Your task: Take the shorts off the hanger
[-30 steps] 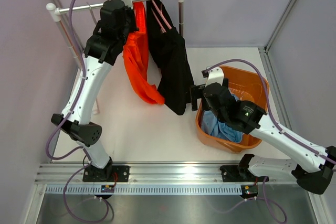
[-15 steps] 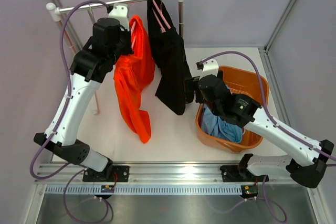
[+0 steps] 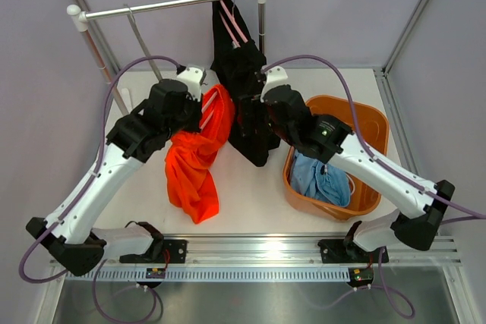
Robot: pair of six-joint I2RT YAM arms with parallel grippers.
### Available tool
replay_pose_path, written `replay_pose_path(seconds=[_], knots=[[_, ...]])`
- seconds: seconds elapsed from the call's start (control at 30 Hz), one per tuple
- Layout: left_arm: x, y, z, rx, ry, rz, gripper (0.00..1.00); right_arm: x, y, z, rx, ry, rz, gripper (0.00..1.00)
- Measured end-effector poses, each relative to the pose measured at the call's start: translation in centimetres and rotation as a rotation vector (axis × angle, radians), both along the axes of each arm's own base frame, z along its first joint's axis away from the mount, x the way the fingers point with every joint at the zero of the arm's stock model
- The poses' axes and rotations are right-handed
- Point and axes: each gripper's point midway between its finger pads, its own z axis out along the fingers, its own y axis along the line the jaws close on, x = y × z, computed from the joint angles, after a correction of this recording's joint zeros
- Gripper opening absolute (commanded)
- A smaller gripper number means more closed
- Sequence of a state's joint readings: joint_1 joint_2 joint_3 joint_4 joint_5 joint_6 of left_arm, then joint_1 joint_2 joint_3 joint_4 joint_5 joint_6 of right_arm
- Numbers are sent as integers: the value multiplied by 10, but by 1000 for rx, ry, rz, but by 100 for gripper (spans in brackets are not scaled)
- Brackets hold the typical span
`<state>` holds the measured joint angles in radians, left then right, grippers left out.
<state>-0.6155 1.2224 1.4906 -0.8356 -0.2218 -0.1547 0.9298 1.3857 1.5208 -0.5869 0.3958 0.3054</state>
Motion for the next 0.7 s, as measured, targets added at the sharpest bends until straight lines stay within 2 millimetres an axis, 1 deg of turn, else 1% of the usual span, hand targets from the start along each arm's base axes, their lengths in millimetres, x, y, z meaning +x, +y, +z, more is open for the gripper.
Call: replay_pose_path(seconds=[0.07, 0.2, 0.33, 0.47, 0.63, 0.7], knots=[[-11, 0, -2, -14, -1, -22, 0, 3, 16, -1, 10, 19, 33, 86], [-34, 2, 2, -57, -18, -70, 0, 7, 39, -15, 13, 67, 85, 81], [-51, 6, 10, -99, -43, -103, 0, 8, 58, -31, 14, 118, 126, 78], [-59, 5, 6, -115, -36, -130, 0, 10, 74, -41, 22, 153, 155, 78], [-63, 2, -4, -112, -6, -153, 0, 13, 85, -40, 39, 166, 172, 77], [-64, 0, -4, -117, -2, -163, 0, 13, 87, -41, 41, 172, 175, 74]])
